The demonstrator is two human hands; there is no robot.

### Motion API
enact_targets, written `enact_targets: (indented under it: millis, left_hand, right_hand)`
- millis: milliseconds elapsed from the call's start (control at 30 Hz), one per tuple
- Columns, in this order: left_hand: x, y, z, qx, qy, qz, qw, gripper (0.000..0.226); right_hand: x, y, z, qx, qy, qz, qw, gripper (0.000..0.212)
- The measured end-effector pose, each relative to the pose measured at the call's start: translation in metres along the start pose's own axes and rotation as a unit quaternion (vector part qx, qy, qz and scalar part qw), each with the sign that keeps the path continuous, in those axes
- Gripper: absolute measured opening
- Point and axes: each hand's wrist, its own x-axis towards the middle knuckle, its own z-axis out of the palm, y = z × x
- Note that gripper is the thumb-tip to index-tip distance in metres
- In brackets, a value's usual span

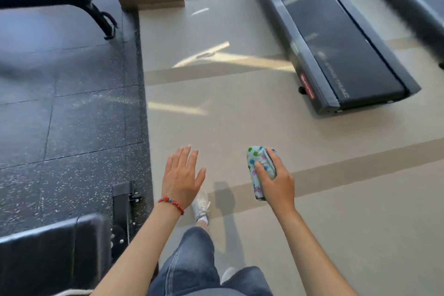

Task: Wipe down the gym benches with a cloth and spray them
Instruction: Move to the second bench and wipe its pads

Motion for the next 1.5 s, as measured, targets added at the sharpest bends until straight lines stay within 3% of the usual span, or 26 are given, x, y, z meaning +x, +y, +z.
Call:
enact_targets:
  millis: [133,367,933,1100,1500]
  left_hand:
    - [0.065,-0.051,-0.013,0.008,0.009,-0.032,0.999,0.043]
    - [0.169,-0.132,-0.054,0.024,0.040,-0.084,0.995,0.046]
    - [0.395,-0.249,-0.084,0.010,0.047,-0.228,0.973,0.044]
    - [0.458,-0.279,-0.105,0.003,0.036,-0.258,0.965,0.072]
    - [0.628,-0.423,-0.140,-0.011,0.062,-0.272,0.960,0.060]
  right_hand:
    - [0.067,-0.047,0.047,0.002,-0.019,-0.020,1.000,0.043]
    - [0.164,-0.126,0.114,0.013,-0.062,-0.032,0.997,0.043]
    - [0.429,-0.274,0.258,0.014,-0.171,-0.110,0.979,0.044]
    - [0.501,-0.327,0.298,-0.007,-0.193,-0.134,0.972,0.045]
    - [0.637,-0.441,0.442,-0.010,-0.212,-0.149,0.966,0.044]
